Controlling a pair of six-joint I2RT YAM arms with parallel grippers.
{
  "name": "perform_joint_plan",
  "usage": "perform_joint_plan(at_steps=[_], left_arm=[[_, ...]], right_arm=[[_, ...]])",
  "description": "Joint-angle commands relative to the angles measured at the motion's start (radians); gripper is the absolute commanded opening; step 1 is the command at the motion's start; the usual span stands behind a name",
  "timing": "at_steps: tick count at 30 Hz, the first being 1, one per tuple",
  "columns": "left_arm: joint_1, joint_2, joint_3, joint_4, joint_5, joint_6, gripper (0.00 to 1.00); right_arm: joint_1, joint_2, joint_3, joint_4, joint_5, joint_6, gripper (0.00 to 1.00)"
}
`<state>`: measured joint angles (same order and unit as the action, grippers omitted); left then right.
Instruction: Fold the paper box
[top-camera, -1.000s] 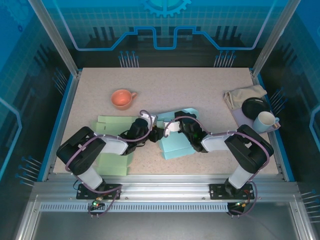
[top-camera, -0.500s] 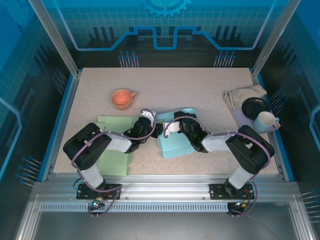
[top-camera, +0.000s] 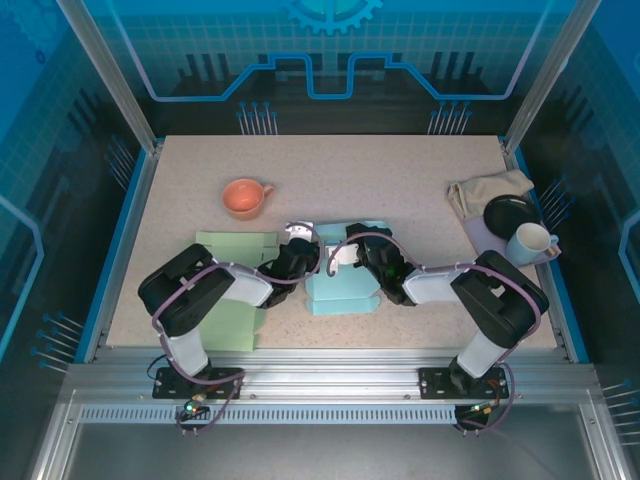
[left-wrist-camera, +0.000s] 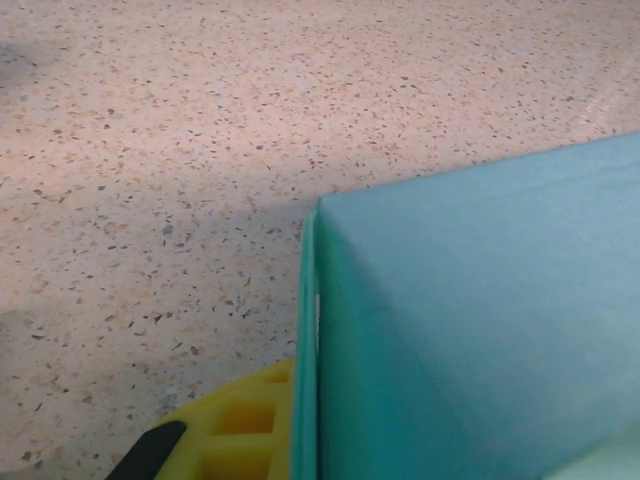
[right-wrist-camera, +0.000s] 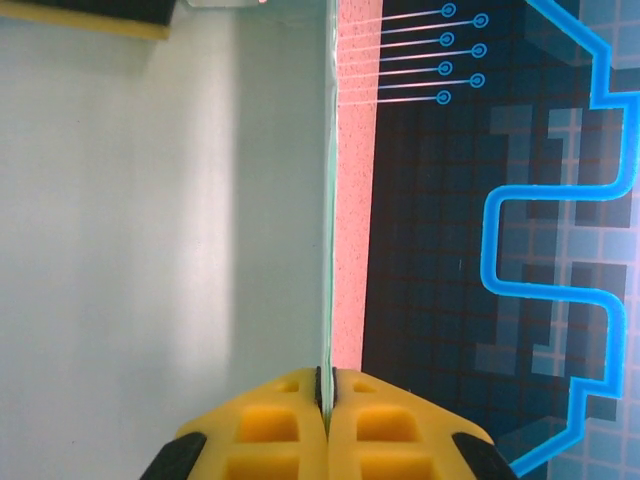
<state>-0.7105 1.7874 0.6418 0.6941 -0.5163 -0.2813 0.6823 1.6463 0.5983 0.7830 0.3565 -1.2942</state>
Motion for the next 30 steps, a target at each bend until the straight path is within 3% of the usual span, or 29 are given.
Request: perform_joint_plan(at_steps=[1, 5, 12, 16, 18, 24, 30], left_arm=[[0.015, 0.031, 0.003, -0.045, -0.119, -0.019, 0.01], [0.01, 0.048, 0.004, -0.024, -0.123, 0.005, 0.0], [0.01, 0.056, -0.004, 0.021, -0.119, 0.068, 0.0], [0.009, 0.071, -0.02, 0.076, -0.076, 0.111, 0.0], [0.01, 0.082, -0.033, 0.116, -0.041, 0.131, 0.0], [0.006, 0.119, -0.078, 0.265, 0.132, 0.242, 0.0], [-0.02, 0.109, -0.086, 0.28, 0.203, 0.328, 0.0]], right_arm=[[-0.01, -0.035, -0.039, -0.016, -0.019, 0.054, 0.1], [-0.019, -0.084, -0.046, -0.046, -0.044, 0.121, 0.23], [-0.025, -0.26, -0.079, -0.171, -0.125, 0.324, 0.32], [-0.052, -0.435, -0.043, -0.371, -0.226, 0.586, 0.39], [-0.081, -0.497, -0.003, -0.46, -0.273, 0.753, 0.47], [-0.094, -0.511, 0.089, -0.622, -0.135, 1.241, 0.48], [-0.093, -0.472, 0.133, -0.852, -0.054, 1.482, 0.48]])
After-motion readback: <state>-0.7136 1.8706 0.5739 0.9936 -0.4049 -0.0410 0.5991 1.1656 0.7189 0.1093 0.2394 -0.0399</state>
